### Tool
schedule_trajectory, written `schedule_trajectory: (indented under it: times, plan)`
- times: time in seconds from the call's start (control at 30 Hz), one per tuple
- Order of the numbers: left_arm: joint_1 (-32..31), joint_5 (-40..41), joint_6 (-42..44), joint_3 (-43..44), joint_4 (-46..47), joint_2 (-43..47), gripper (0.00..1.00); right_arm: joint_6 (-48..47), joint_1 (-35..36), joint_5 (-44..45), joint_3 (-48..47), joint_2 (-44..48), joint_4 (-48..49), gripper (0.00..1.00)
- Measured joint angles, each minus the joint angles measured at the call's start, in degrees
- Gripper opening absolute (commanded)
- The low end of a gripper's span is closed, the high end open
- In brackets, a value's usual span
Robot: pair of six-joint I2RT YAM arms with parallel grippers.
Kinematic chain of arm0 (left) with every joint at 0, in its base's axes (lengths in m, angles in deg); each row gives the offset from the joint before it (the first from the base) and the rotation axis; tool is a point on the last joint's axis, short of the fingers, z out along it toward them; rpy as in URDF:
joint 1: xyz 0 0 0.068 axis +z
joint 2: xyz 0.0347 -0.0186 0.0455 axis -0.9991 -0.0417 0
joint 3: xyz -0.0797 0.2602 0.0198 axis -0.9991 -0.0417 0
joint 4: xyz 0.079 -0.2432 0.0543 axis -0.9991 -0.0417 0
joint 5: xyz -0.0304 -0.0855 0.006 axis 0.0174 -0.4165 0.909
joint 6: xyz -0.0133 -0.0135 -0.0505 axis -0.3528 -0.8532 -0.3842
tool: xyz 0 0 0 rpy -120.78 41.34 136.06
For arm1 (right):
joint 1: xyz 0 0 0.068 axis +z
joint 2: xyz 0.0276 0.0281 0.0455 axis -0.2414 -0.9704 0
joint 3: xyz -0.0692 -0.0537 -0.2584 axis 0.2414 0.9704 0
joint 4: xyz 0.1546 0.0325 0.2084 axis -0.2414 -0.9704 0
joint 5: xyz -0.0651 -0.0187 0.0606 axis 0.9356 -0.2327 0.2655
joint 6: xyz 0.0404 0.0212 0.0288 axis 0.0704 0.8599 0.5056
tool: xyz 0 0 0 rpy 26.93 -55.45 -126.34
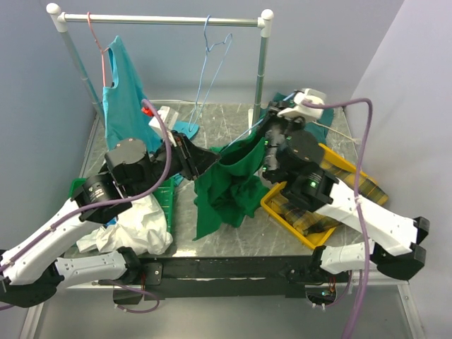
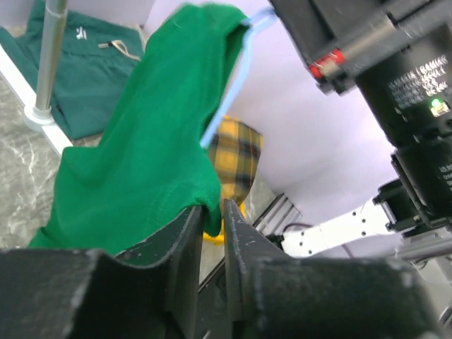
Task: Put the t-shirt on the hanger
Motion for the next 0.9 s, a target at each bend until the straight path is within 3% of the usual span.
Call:
schedule_trajectory:
  times: [0.07, 0.13, 0.2, 0.3, 0.33, 0.43, 0.6, 0.73, 0.9]
  plan:
    - [0.0, -0.4, 0.8, 0.0, -0.9, -0.5, 0.26, 1.4, 0.0, -0.5, -0.8, -1.7, -1.9, 0.0]
    - [0.0, -0.5, 1.6, 0.0, -2.0, -1.2, 0.36, 3.0, 0.3, -1.4, -0.9, -2.9, -4.6, 0.0]
    - [0.0, -0.8, 2.8, 0.0, -2.9, -1.9, 0.34, 4.3, 0.7, -2.1, -0.9, -3.7, -6.9, 0.0]
    - [0.0, -1.2, 4.3, 0.7, -4.2, -3.1, 0.46, 6.4, 0.8, -3.5, -1.1, -4.4, -10.0, 0.0]
    - [0.0, -1.4, 4.8, 1.0, -4.3, -3.7, 0.55, 7.0, 0.8, -3.8, -1.2, -4.6, -10.9, 0.0]
    - [0.0, -2.0, 6.0, 2.1, -4.3, -4.9, 0.68, 8.9, 0.7, -5.6, -1.8, -5.1, -13.3, 0.0]
    - [0.0, -2.3, 7.5, 4.3, -4.5, -6.1, 0.77, 11.8, 0.5, -8.7, -2.6, -5.4, -16.9, 0.0]
    - [0.0, -2.1, 8.5, 6.2, -5.2, -5.9, 0.78, 12.8, 0.3, -10.3, -3.4, -5.5, -19.6, 0.0]
    - [0.0, 0.7, 9.1, 11.5, -6.0, -3.9, 0.8, 10.7, 0.0, -11.5, -11.8, -6.4, -24.3, 0.0]
